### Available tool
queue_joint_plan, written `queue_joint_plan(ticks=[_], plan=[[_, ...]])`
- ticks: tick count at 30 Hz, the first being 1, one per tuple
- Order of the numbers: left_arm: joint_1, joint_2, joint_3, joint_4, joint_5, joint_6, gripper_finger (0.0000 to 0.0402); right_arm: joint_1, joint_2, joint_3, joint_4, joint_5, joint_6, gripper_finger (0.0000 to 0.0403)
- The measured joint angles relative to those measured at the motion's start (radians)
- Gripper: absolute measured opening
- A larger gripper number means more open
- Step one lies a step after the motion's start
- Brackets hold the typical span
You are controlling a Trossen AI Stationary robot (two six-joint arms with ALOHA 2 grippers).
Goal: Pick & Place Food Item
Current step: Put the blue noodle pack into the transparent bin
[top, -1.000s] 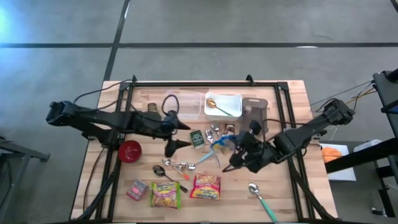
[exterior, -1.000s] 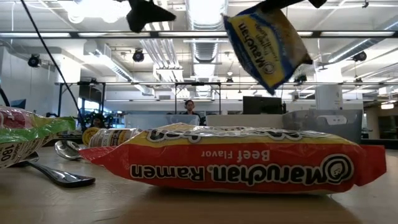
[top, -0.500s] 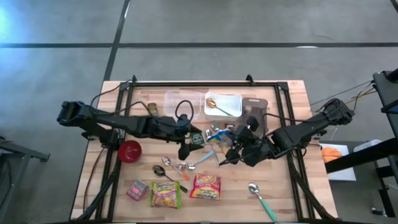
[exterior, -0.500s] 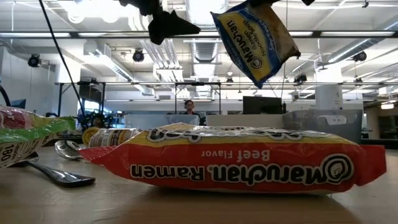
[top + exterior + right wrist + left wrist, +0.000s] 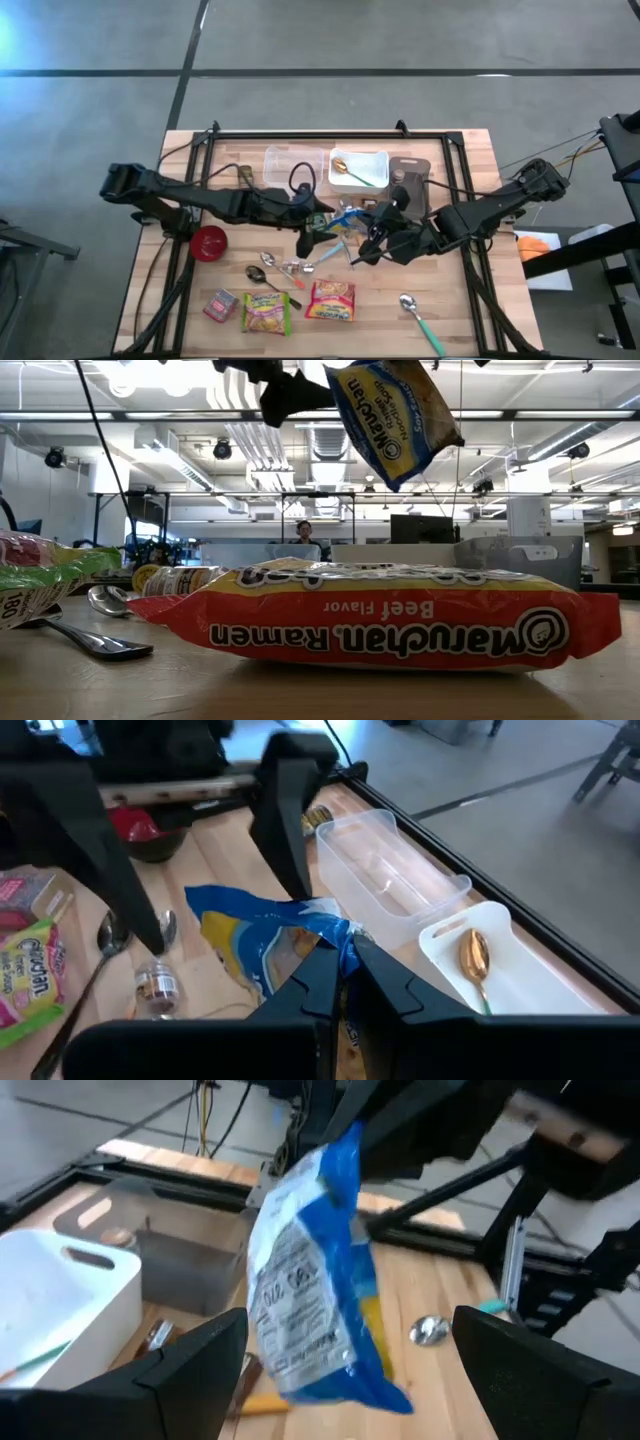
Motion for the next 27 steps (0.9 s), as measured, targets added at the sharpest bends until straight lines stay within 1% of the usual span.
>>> queue_joint_plan(ticks=[7, 9, 11, 14, 22, 27], plan=[[0.001, 0.031, 0.007, 0.012, 0.000, 0.017, 0.0353, 0.001, 0.000, 0.000, 0.035, -0.024, -0.034, 0.0011], [0.001, 0.031, 0.005, 0.006, 0.000, 0.032, 0.0345, 0.001, 0.000, 0.000, 0.036, -0.024, -0.034, 0.0011], [0.001, 0.031, 0.005, 0.010, 0.000, 0.042, 0.0327, 0.001, 0.000, 0.000, 0.036, -0.025, -0.038, 0.0011], [0.000, 0.031, 0.005, 0.009, 0.000, 0.044, 0.0282, 0.001, 0.000, 0.000, 0.036, -0.025, -0.039, 0.0011], [0.000, 0.031, 0.005, 0.009, 0.011, 0.047, 0.0119, 0.001, 0.000, 0.000, 0.036, -0.030, -0.042, 0.0011], [0.000, 0.031, 0.005, 0.009, 0.013, 0.047, 0.0045, 0.001, 0.000, 0.000, 0.035, -0.043, -0.047, 0.0011]])
